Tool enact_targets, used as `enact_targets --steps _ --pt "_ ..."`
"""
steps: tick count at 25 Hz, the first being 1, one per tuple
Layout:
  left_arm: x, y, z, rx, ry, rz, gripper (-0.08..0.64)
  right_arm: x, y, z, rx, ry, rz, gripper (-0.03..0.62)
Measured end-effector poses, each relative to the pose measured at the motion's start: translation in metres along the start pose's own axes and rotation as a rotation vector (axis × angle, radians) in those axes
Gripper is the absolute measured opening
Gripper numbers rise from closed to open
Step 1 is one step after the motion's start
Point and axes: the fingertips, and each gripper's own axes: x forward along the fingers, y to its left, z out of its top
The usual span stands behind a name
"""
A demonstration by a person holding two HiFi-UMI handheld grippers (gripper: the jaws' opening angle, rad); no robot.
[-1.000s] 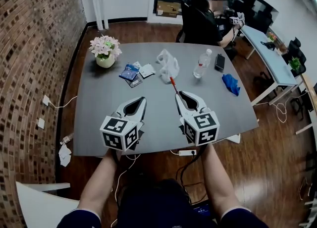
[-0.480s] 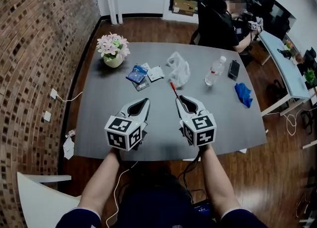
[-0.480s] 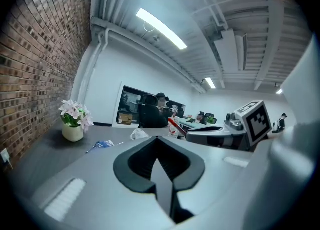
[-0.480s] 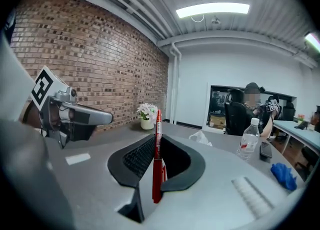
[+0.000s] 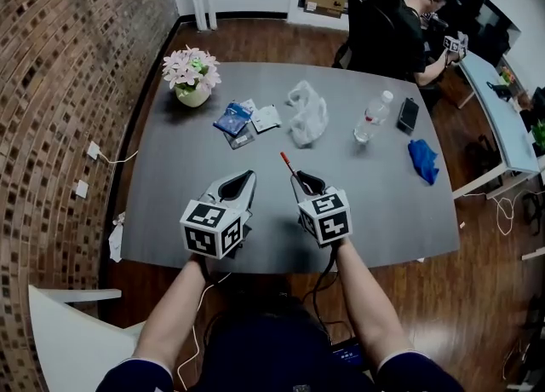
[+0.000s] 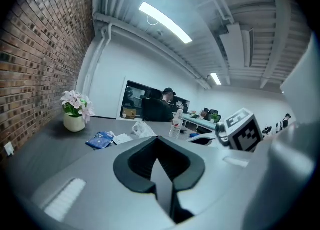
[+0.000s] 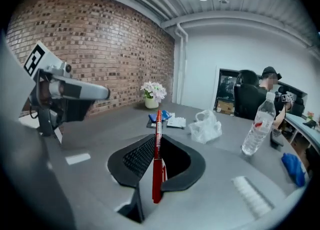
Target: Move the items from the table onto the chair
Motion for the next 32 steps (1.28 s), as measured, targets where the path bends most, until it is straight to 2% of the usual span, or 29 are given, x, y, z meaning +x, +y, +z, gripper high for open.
enact_targets --steps 7,13,20,22,27,32 --pt "-0.012 0.008 -0.035 -0.04 0.066 0.029 0.012 0.052 0.011 -0.087 0.04 0.241 0.04 0.043" --pt "-0.018 0.016 -0.047 -0.064 0.083 0.048 0.012 0.068 0.01 -0.113 0.046 0.319 0.038 0.043" --pt "-0.019 0.02 -0.047 -0.07 0.082 0.046 0.012 0.069 0.012 -0.114 0.062 0.309 0.026 0.048" --pt "-0.018 0.019 -0.044 -0.066 0.077 0.041 0.012 0.066 0.011 -0.108 0.066 0.287 0.025 0.076" --pt "-0.017 0.018 -0.032 -0.06 0.055 0.035 0.012 0.053 0.007 -0.077 0.056 0.209 0.018 0.092" --pt "-0.016 0.013 -0.009 -0.041 0.012 0.026 0.012 0.023 -0.001 -0.022 0.056 0.051 -0.01 0.059"
